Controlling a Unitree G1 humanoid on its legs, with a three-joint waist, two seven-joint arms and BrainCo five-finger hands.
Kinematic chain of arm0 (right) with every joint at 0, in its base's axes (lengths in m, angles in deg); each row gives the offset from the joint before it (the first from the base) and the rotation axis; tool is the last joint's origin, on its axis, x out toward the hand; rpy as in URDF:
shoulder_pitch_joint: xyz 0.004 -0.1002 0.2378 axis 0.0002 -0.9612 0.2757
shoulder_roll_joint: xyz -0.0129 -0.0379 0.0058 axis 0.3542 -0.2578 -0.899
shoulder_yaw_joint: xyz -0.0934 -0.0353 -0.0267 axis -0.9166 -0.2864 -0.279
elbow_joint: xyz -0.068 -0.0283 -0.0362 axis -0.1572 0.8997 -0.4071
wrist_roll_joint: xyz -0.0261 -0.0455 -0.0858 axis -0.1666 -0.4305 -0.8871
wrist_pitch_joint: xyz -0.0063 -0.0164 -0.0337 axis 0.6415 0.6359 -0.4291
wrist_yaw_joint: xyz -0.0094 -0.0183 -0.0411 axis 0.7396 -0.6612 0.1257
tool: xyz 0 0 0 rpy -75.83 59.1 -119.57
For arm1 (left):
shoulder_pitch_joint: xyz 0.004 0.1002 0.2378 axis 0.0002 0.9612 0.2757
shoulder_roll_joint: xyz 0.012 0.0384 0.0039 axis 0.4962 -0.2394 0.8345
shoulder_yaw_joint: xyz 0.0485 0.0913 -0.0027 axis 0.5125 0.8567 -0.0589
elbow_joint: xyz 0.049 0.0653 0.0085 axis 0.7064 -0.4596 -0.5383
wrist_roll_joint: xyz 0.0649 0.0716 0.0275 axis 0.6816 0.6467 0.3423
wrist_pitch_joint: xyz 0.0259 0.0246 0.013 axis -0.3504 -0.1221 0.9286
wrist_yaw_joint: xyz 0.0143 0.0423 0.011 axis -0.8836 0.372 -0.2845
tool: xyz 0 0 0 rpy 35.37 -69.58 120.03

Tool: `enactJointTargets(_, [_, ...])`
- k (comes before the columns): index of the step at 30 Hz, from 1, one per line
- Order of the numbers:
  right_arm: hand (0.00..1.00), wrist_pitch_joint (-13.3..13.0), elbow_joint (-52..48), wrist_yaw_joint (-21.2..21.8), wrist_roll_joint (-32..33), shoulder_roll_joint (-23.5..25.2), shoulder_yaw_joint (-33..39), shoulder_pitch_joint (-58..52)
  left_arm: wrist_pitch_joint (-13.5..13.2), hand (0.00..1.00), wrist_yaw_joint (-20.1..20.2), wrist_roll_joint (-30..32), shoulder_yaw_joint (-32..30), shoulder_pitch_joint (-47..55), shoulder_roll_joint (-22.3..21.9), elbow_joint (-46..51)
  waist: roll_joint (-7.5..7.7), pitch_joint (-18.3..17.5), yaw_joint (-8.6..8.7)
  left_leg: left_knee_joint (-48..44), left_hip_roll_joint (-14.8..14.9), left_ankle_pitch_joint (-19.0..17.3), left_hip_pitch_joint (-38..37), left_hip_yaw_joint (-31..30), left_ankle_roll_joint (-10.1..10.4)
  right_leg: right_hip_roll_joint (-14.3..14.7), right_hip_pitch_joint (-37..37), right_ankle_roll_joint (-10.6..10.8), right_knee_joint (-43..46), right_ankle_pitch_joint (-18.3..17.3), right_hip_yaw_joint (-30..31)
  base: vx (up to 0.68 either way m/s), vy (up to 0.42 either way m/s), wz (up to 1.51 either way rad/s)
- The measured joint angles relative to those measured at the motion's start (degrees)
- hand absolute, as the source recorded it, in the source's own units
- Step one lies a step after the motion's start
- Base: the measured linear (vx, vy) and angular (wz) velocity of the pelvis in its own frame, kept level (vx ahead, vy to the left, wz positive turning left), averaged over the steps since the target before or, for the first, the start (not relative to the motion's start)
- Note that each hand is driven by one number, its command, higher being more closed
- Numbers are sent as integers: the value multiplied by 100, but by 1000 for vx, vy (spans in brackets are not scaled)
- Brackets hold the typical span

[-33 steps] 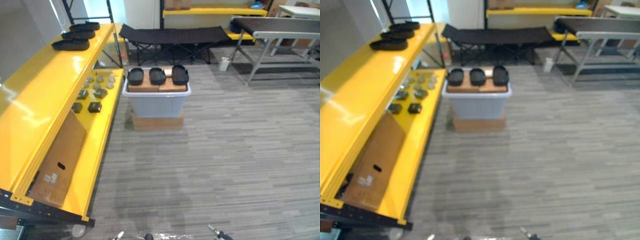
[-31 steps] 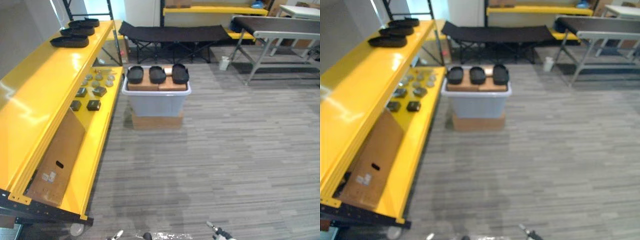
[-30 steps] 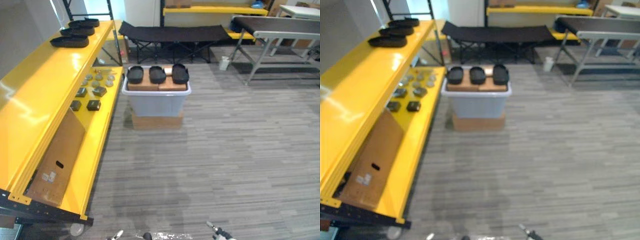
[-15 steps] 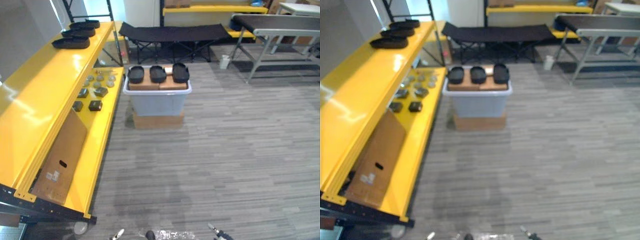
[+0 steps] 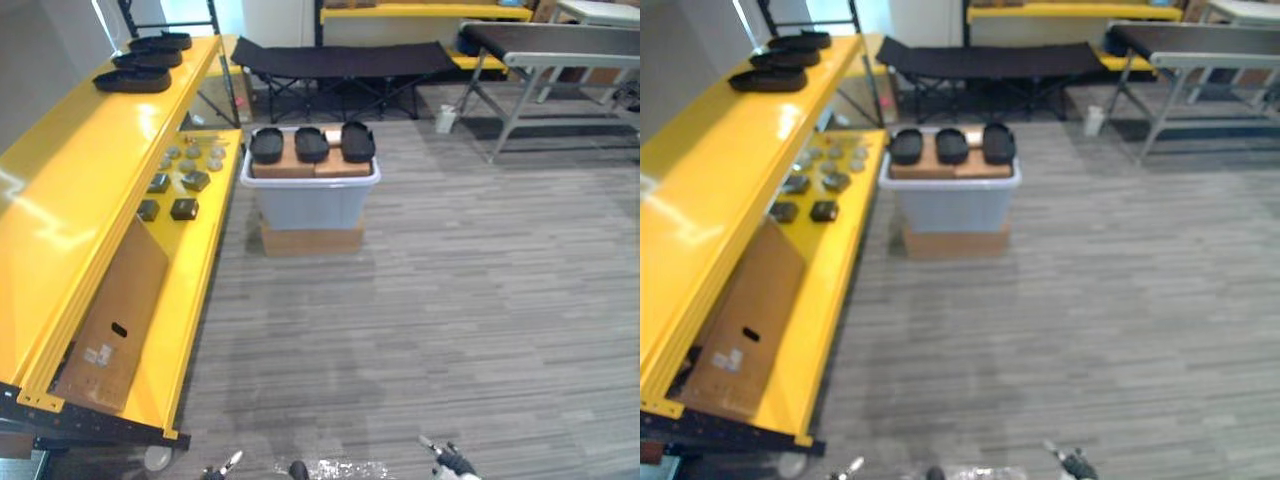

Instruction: Walk over and take plastic housings, then place them on the shelf

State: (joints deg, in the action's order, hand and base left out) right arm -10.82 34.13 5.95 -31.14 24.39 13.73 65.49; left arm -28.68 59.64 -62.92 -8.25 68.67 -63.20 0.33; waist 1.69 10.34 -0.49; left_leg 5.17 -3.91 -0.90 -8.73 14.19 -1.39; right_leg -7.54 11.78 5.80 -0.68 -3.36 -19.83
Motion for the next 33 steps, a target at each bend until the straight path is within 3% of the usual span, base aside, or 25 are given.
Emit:
enactJointTargets(6, [0,-241,-242,-14,-138,-35,-249,37,-230,0,-128,125,24,-124,-25,335,37,202,-32,-5,18,-24,486,39,-41,4,-525,-5,69,-22,110,-14,18,-5])
enactJointTargets(9, [0,-347,-374,-13,-80,-34,-257,191,-363,0,-172,124,28,-260,42,482,154,450,-69,-34,-16,13,503,46,-115,-16,-571,9,116,54,142,110,18,0])
enactJointTargets(15, [0,-555,-676,-3,88,-58,-507,341,-413,0,-184,124,105,-403,85,656,198,534,-158,-43,-41,-38,490,59,-123,-5,-587,-44,128,141,312,98,15,-2])
enactJointTargets(20, [0,-546,-676,57,122,-41,-649,464,-481,0,-226,126,123,-411,137,671,168,697,-199,-82,87,-162,487,34,-186,67,-684,-133,325,263,441,36,23,1])
enactJointTargets(23, [0,-442,-678,168,141,-33,-658,461,-484,0,-229,137,131,-463,165,673,175,868,-262,-804,150,-526,710,24,-197,47,-651,-134,480,261,457,0,0,0])
enactJointTargets(33, [0,-219,-669,364,160,-28,-711,396,-577,0,-238,152,244,-494,184,678,185,949,-356,-1103,182,-597,775,-115,-191,51,-582,-172,551,229,579,-50,-5,5])
